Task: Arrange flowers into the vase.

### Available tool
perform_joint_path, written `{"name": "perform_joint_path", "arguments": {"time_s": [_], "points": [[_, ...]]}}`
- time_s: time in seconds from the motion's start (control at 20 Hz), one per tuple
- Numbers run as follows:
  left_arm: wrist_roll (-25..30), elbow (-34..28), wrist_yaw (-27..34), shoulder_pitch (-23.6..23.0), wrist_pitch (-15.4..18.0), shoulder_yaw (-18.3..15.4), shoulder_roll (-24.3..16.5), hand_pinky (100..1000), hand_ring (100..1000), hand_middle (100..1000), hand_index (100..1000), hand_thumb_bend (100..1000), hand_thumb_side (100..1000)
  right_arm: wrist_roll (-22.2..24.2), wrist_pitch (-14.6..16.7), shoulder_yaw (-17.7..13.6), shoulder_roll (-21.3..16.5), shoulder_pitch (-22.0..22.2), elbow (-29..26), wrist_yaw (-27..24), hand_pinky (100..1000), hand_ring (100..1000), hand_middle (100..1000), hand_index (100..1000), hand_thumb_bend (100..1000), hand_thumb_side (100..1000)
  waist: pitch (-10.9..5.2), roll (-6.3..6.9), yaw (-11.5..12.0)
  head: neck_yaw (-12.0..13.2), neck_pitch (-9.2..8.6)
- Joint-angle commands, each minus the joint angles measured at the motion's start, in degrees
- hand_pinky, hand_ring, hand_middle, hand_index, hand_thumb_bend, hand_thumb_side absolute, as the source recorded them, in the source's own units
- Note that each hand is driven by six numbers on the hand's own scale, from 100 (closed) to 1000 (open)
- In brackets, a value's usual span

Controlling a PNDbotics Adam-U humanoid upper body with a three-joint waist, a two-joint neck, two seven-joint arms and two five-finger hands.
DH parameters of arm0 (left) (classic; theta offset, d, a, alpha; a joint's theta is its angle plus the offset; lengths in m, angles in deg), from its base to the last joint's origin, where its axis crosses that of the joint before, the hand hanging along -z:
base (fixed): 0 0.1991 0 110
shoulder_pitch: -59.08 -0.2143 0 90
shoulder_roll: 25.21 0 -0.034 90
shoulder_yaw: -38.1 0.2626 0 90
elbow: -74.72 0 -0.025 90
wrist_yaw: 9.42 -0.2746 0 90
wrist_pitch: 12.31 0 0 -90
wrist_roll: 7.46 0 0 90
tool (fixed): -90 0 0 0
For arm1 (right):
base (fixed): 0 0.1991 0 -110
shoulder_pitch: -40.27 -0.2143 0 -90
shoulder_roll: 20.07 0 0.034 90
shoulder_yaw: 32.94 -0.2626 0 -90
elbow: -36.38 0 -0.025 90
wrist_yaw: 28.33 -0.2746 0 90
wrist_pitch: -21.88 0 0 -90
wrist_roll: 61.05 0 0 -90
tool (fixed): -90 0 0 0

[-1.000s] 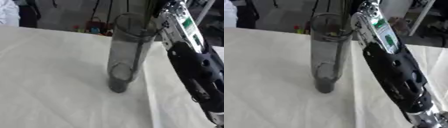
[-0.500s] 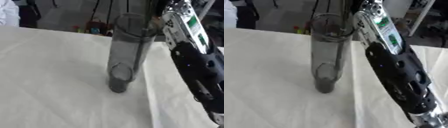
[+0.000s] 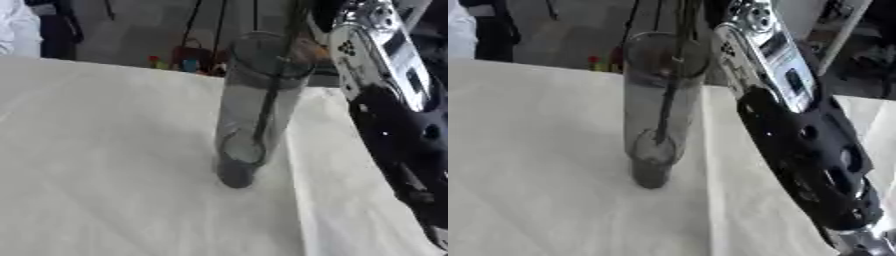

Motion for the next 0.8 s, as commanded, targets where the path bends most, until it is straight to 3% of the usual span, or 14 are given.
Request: {"name": "perform_joint_path", "arguments": {"time_s": [0.05,0.35,0.8], "points": [[0.09,-0.88,0.19,0.30,-0.16,-0.11,-0.71,751,773,778,829,100,1000,1.66,0.06,-0.38,-1.98,-0.66,-0.48,2.02,834,917,677,869,100,604,-1.77,0.40,-0.14,0.17,-0.59],[0.04,-0.88,0.11,0.14,-0.27,-0.18,-0.73,751,773,778,828,100,1000,6.12,-1.83,-0.16,-2.95,-0.03,-0.43,6.46,882,980,727,906,100,679,-1.89,0.40,-0.56,0.49,-0.39],[-0.08,-0.88,0.04,-0.19,-0.36,-0.29,-0.87,752,772,779,828,100,1000,13.42,-10.27,-0.21,-4.87,0.84,-1.16,13.51,920,1000,763,906,100,693,-2.33,0.53,-1.28,0.76,0.03]]}}
